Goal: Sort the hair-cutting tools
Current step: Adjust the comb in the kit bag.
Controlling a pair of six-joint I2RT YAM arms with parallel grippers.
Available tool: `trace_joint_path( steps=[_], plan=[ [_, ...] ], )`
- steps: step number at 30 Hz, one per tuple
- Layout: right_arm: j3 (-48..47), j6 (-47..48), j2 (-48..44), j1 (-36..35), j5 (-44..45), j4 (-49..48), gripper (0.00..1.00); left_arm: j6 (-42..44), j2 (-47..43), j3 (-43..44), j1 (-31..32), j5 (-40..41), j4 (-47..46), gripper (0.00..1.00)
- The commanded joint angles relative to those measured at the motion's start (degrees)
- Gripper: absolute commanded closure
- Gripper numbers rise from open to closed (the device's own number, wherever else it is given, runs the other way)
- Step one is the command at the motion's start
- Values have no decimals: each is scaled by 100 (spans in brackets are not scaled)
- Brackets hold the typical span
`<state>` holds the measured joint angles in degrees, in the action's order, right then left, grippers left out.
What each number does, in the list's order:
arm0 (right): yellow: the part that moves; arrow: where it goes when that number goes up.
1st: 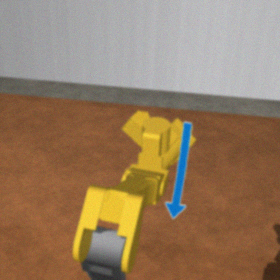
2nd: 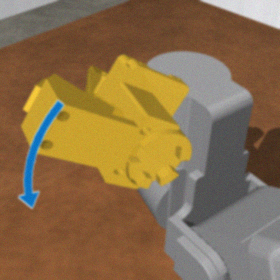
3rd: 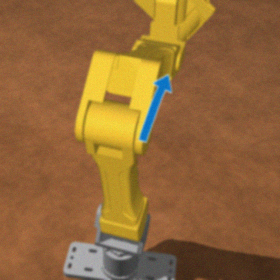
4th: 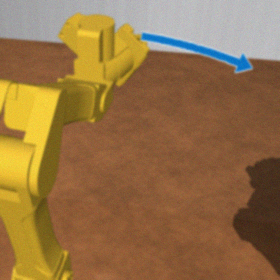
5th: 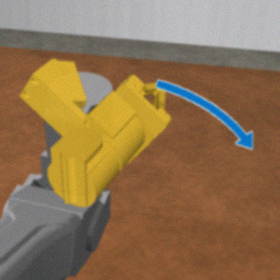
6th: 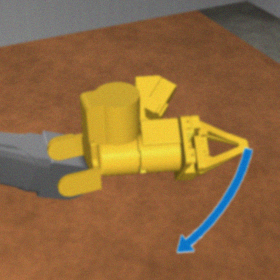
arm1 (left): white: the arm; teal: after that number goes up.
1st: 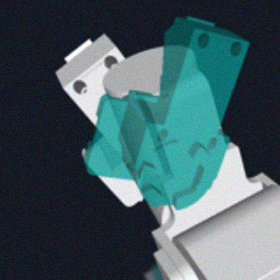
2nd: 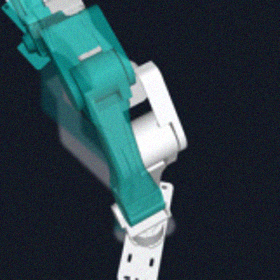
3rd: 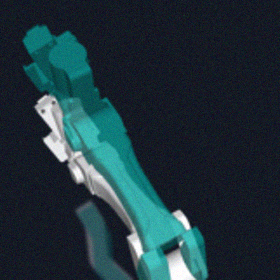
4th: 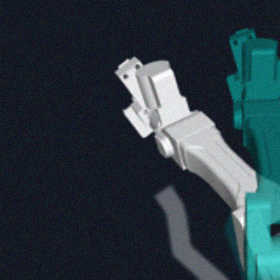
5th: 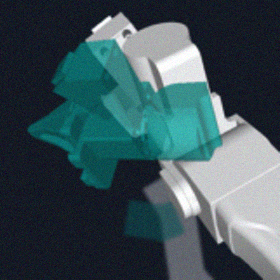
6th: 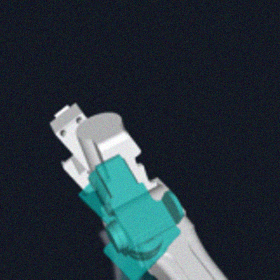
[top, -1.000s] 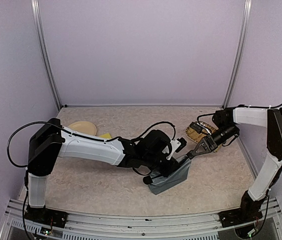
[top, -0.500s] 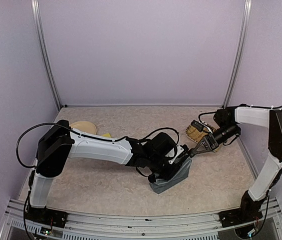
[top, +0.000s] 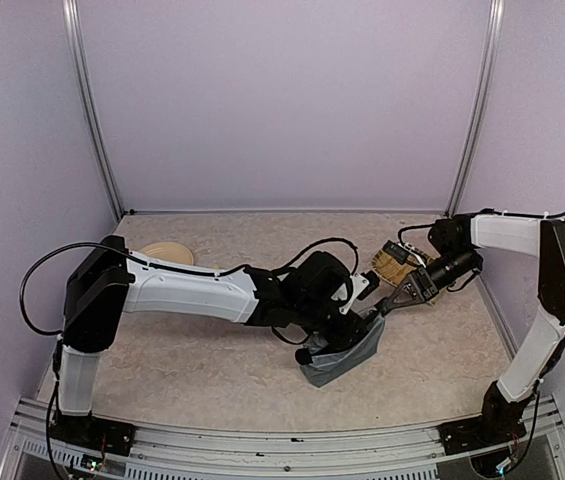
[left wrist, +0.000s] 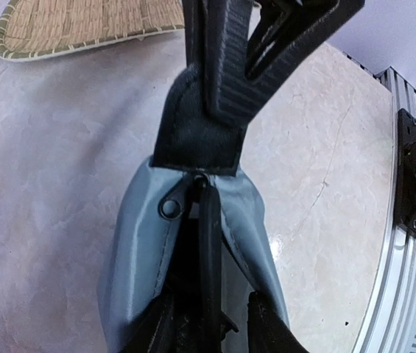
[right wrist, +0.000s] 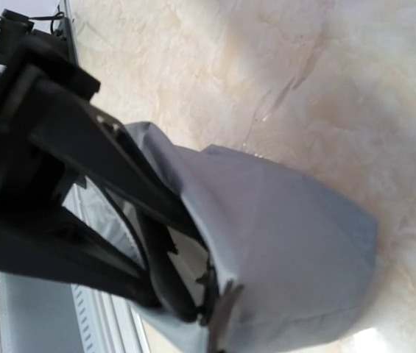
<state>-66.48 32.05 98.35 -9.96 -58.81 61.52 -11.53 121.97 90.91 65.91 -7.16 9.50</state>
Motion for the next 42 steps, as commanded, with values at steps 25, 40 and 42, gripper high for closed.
trace_joint_path(
  steps=[25, 40, 42],
  plan=[
    [-15, 32, -106, 74, -313, -33, 98, 63, 155, 540, -232, -509, 34, 92],
    [-39, 32, -37, 73, -335, -25, 98, 111, 383, 684, -255, -824, 141, 77],
    [-52, 38, -35, 79, -338, -26, 98, 129, 424, 720, -254, -864, 148, 78]
  ],
)
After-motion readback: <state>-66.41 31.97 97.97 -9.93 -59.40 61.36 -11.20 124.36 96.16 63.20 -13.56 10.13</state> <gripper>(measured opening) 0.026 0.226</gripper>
